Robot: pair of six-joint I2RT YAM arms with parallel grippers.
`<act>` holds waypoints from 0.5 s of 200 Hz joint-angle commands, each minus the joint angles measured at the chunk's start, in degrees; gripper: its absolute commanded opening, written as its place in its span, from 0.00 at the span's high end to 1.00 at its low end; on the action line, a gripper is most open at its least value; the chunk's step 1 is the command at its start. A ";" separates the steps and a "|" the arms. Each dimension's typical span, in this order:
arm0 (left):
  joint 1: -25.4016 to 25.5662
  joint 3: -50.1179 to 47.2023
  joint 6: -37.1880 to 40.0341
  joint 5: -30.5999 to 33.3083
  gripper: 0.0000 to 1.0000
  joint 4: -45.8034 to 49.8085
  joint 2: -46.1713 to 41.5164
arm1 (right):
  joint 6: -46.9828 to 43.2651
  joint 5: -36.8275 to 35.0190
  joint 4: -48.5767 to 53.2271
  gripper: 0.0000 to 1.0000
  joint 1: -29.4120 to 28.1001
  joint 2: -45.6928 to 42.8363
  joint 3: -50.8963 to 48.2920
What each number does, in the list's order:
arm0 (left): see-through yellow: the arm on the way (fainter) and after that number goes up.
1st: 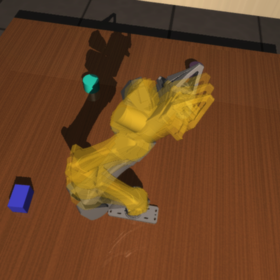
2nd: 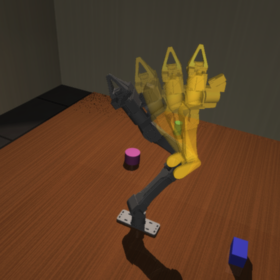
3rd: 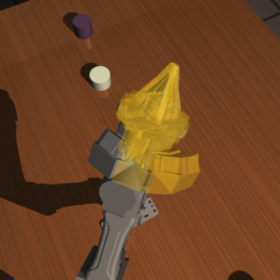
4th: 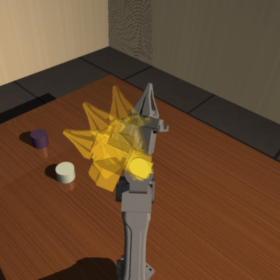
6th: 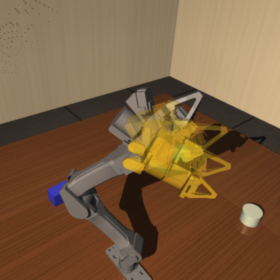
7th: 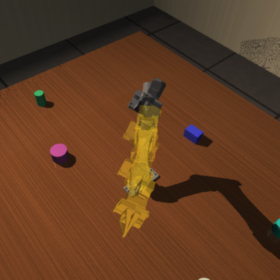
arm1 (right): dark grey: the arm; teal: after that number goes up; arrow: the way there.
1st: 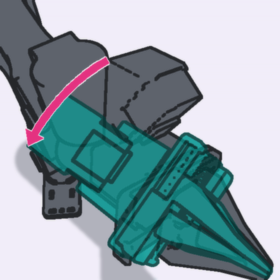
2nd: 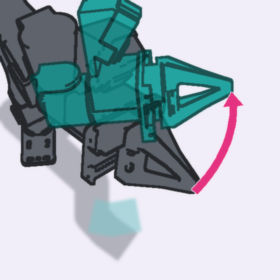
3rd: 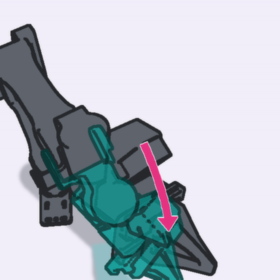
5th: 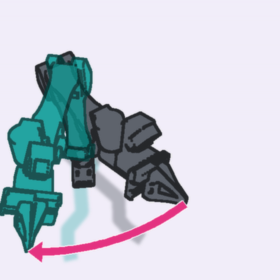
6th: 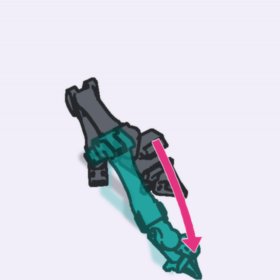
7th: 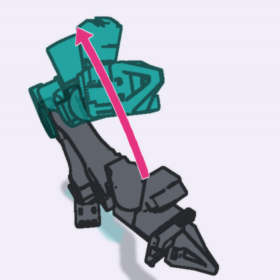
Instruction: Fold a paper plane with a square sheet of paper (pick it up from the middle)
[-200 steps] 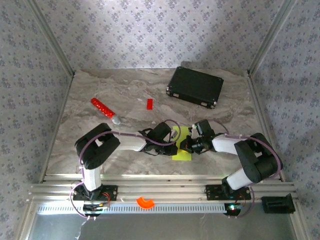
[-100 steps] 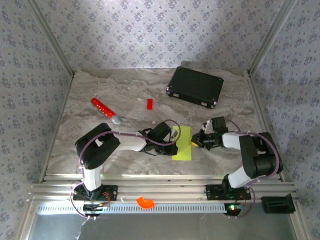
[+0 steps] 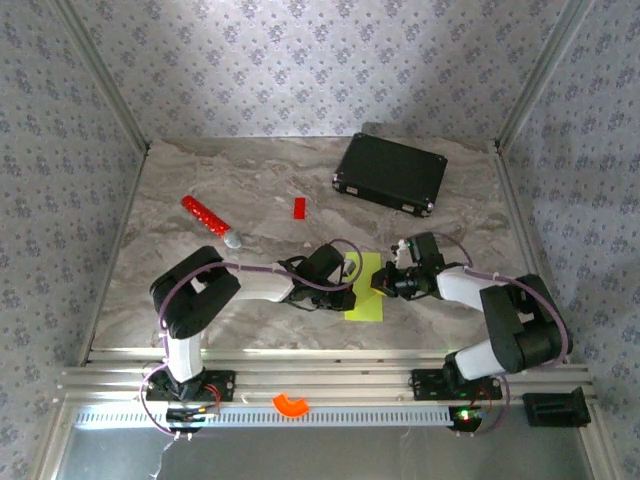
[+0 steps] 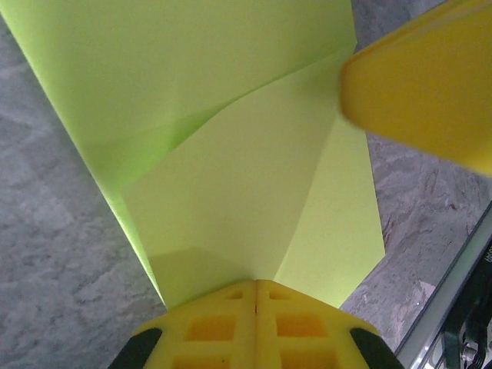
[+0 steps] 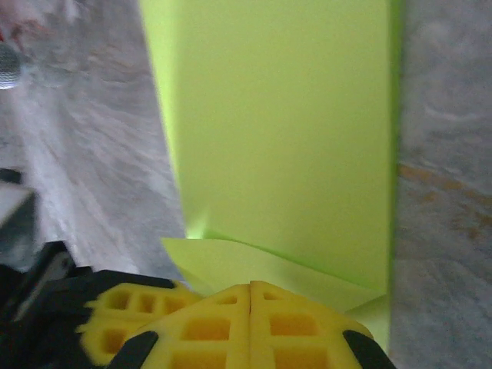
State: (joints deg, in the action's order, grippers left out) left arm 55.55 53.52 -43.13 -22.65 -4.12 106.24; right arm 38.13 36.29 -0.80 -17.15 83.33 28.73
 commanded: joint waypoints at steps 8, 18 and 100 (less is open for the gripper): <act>0.68 1.70 1.95 1.65 1.00 9.67 0.13 | -0.65 -2.90 2.06 1.00 1.73 3.10 -1.08; 0.70 2.96 2.55 1.65 1.00 10.67 -0.60 | -1.12 -2.69 1.79 1.00 1.94 3.63 -1.52; 1.05 14.07 2.81 -1.52 0.98 10.28 5.30 | -1.17 -2.41 0.93 1.00 2.21 4.49 -2.83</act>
State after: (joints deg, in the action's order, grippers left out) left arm 56.05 64.71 -41.36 -22.96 5.02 107.48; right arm 37.89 37.04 -2.52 -15.27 86.11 27.83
